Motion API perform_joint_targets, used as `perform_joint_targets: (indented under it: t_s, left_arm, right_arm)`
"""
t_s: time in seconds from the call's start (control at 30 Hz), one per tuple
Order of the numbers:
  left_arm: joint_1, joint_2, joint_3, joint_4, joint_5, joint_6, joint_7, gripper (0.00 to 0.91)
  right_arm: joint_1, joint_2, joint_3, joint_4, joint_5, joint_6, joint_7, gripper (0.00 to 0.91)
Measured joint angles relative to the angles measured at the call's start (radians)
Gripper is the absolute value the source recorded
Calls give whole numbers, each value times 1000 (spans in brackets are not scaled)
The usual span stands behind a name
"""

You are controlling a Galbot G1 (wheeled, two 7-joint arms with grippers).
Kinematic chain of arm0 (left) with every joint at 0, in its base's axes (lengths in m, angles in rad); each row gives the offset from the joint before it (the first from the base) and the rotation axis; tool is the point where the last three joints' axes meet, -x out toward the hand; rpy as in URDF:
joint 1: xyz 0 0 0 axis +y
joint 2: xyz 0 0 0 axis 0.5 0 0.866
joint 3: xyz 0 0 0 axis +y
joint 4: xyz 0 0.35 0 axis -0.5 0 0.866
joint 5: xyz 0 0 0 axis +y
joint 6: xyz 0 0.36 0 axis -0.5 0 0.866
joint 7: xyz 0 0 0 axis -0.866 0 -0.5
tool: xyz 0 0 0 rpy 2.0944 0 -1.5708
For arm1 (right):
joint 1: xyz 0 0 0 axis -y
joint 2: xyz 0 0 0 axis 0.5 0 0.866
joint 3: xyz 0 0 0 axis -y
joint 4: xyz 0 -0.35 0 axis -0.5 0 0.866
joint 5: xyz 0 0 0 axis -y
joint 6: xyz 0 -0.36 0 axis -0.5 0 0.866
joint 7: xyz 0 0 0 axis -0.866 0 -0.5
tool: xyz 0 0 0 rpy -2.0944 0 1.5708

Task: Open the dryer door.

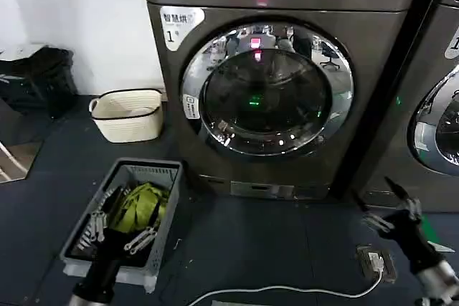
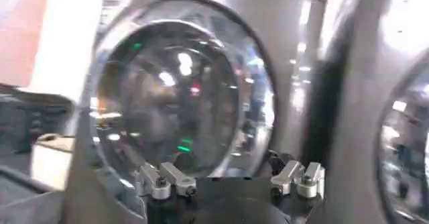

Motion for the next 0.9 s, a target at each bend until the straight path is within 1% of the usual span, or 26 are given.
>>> perform_joint_targets:
  t_s: [0.23, 0.4, 0.7, 0.9]
  left_arm:
    - [0, -6, 0, 0, 10, 1, 1, 907]
    - [2, -17, 0, 0, 23, 0, 1, 907]
    - [6, -25, -1, -8, 32, 0, 1, 907]
    - [5, -27, 0, -10, 38, 0, 1, 907]
  right_arm:
    - [185, -123, -161, -56, 31, 2, 6, 907]
    - [312, -179, -275, -105, 52, 1, 1, 907]
    - [538, -227, -478, -192, 91, 3, -34, 907]
    - [684, -224, -612, -257, 99, 3, -33, 907]
